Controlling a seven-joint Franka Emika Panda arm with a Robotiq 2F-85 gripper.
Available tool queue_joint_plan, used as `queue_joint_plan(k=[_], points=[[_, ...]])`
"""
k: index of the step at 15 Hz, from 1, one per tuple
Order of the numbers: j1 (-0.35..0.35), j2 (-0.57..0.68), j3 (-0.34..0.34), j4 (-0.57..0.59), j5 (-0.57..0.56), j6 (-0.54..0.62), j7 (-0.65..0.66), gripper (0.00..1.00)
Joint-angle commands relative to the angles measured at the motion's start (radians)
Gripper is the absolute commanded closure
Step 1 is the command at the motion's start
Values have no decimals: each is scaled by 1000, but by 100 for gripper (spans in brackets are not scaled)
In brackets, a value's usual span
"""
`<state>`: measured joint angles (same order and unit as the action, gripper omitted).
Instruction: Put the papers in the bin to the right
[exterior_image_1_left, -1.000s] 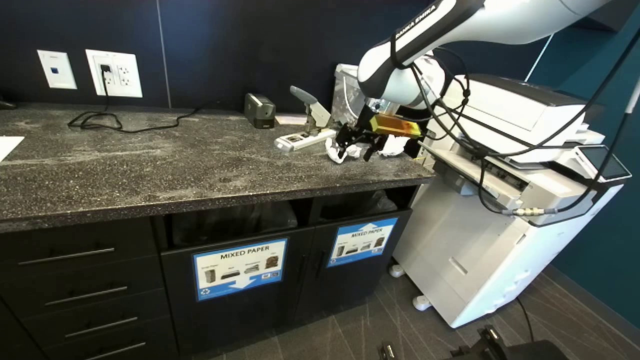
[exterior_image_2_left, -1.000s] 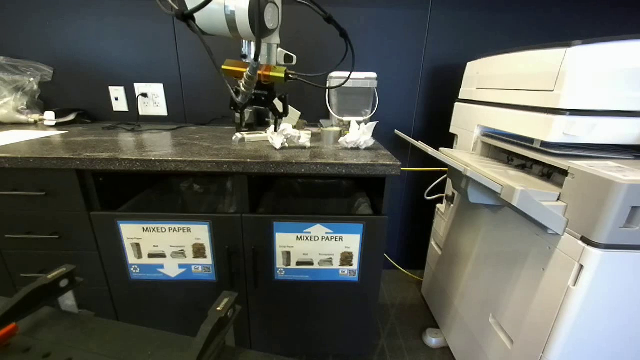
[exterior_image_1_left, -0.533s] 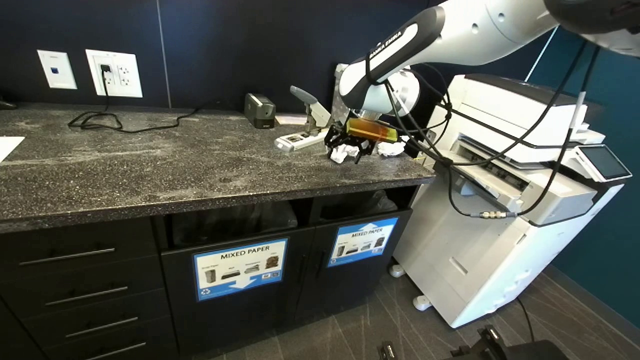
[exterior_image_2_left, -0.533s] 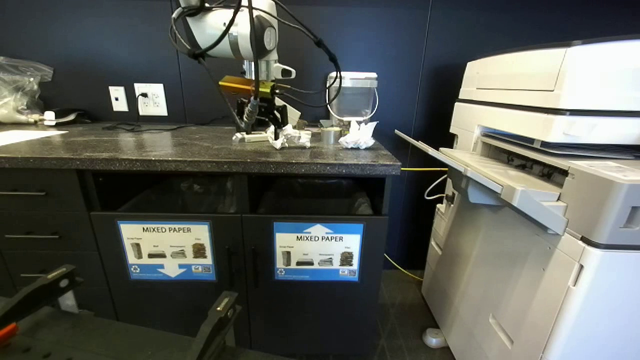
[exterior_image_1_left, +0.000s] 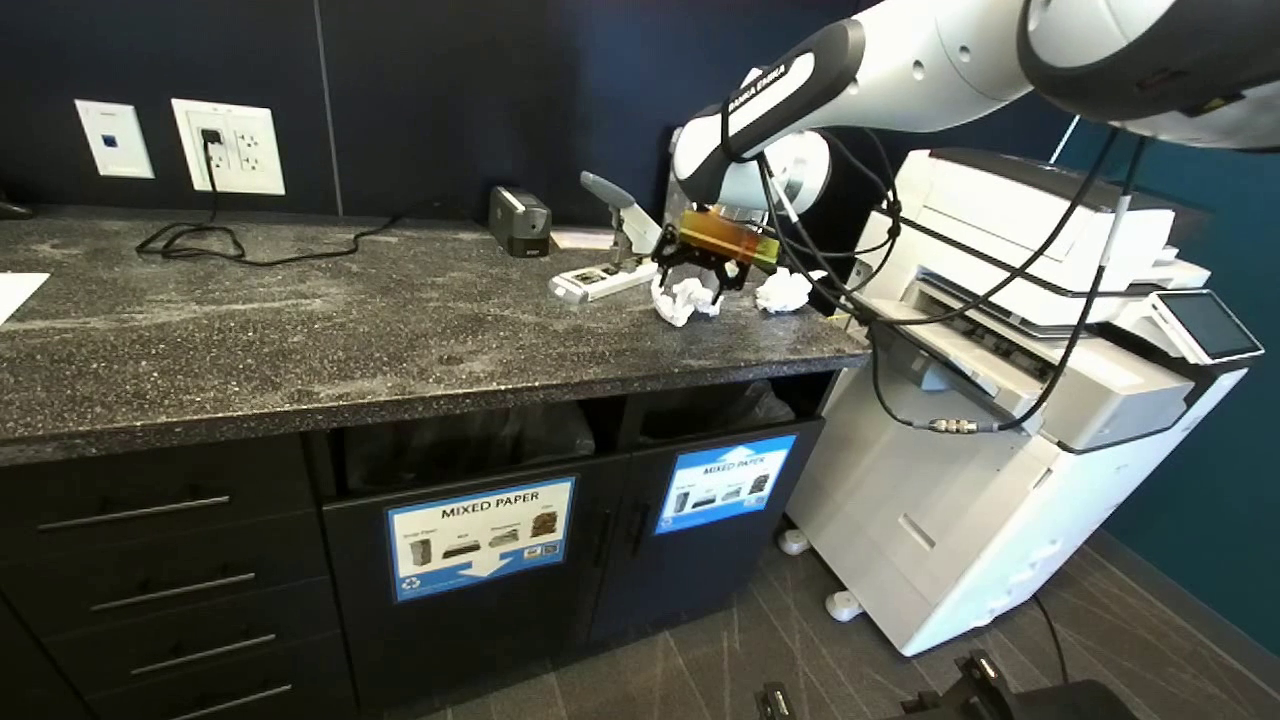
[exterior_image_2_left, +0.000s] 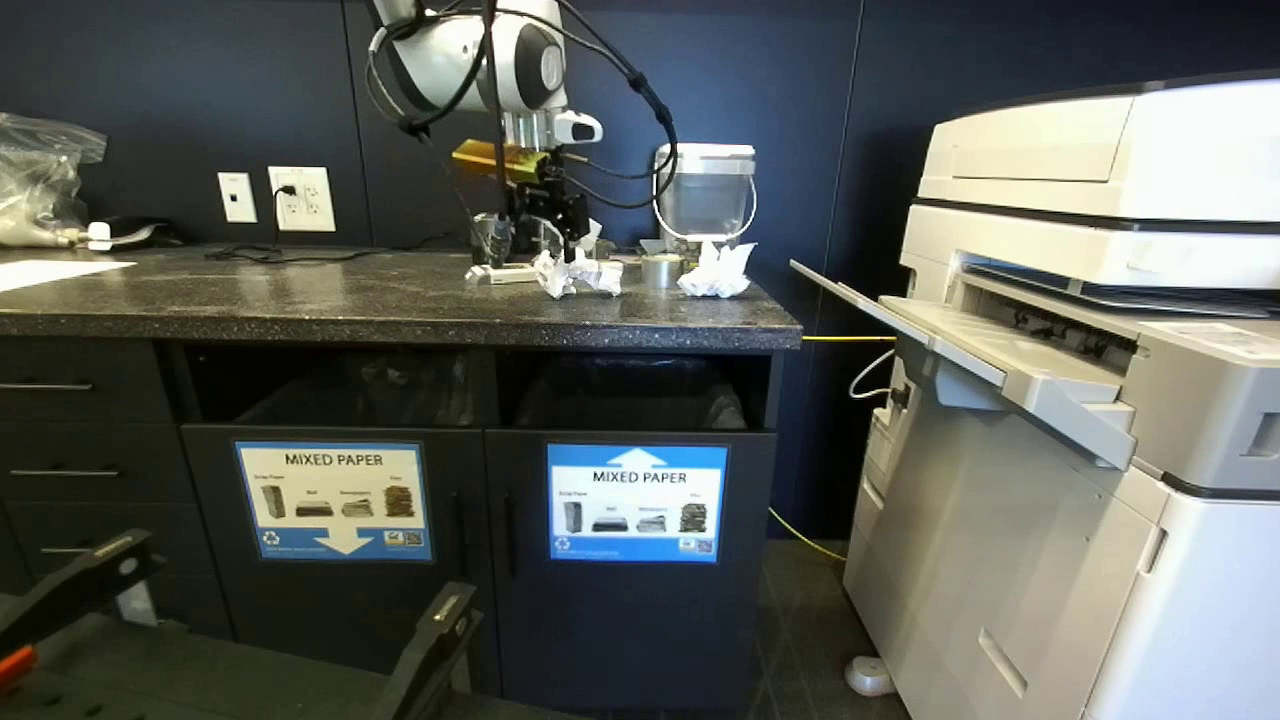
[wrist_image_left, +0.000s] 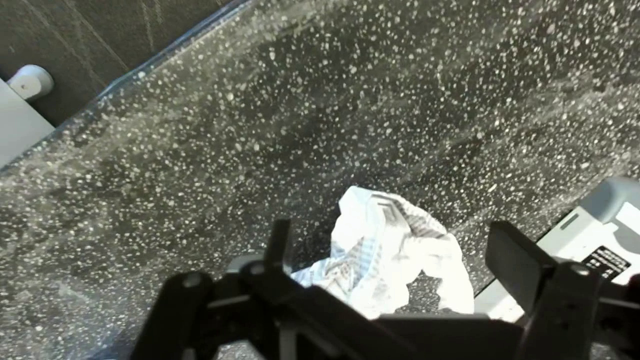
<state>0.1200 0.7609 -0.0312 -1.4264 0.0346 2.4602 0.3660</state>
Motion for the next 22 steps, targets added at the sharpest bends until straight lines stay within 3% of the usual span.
queue_joint_plan(k=[1, 13, 22], points=[[31, 78, -61, 142, 3, -75, 142, 0], [14, 295, -72, 448, 13, -151, 383, 0], [0, 394, -83, 594, -4, -199, 417, 0]])
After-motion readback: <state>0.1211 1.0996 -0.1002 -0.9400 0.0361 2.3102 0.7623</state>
